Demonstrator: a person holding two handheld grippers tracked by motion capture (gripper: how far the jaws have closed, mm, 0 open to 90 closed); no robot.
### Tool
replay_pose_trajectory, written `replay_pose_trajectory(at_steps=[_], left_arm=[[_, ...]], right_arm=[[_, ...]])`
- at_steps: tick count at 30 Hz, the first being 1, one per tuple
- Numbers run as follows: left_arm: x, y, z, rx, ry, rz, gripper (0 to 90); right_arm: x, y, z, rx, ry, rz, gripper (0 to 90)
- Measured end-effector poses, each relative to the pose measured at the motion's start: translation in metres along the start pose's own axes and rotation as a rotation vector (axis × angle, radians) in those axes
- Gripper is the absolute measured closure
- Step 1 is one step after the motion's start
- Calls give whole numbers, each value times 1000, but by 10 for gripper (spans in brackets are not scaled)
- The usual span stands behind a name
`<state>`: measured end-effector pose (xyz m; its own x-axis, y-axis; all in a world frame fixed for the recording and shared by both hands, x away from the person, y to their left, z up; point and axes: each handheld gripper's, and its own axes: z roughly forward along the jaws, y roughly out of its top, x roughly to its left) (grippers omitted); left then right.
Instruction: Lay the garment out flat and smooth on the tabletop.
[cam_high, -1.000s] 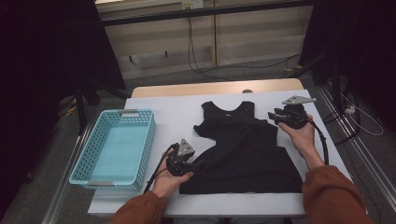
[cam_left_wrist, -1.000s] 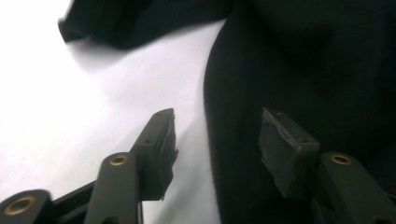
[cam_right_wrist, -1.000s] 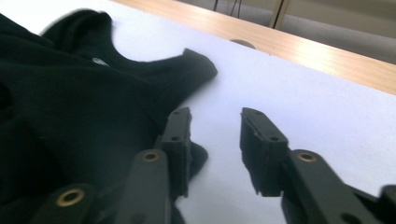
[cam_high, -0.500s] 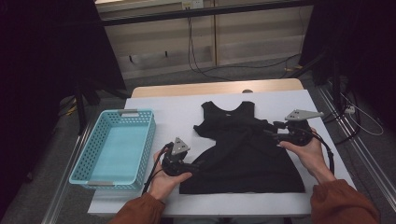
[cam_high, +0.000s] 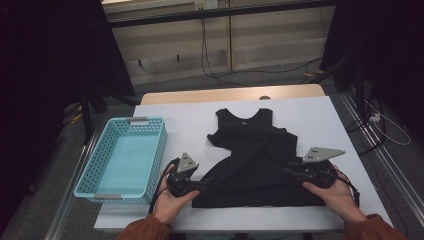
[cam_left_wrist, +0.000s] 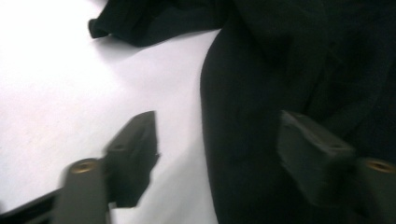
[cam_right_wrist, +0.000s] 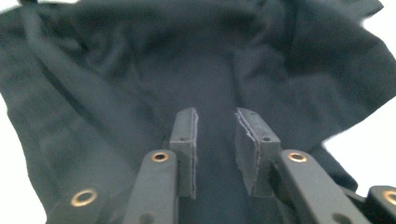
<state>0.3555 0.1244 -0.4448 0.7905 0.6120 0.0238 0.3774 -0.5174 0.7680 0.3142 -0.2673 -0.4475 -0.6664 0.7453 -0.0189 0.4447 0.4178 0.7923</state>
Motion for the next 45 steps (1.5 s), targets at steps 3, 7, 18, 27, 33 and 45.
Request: replay_pose_trajectory(at_steps=[3, 7, 18, 27, 33, 45], left_arm=[[0, 0, 8, 30, -18, 7, 462], [-2, -1, 15, 68, -29, 23, 506], [-2, -2, 20, 110, -96, -7, 804], [2, -6, 9, 139, -92, -38, 883], [3, -11, 1, 148, -82, -43, 882], [-4, -6, -22, 3, -68, -65, 632]], right_arm=[[1, -1, 9, 30, 9, -9, 725], [4, -1, 18, 68, 24, -26, 676], [8, -2, 24, 130, 33, -18, 603], [10, -1, 21, 149, 82, -3, 900], [15, -4, 13, 156, 94, -2, 900], [30, -4, -12, 25, 84, -27, 646]])
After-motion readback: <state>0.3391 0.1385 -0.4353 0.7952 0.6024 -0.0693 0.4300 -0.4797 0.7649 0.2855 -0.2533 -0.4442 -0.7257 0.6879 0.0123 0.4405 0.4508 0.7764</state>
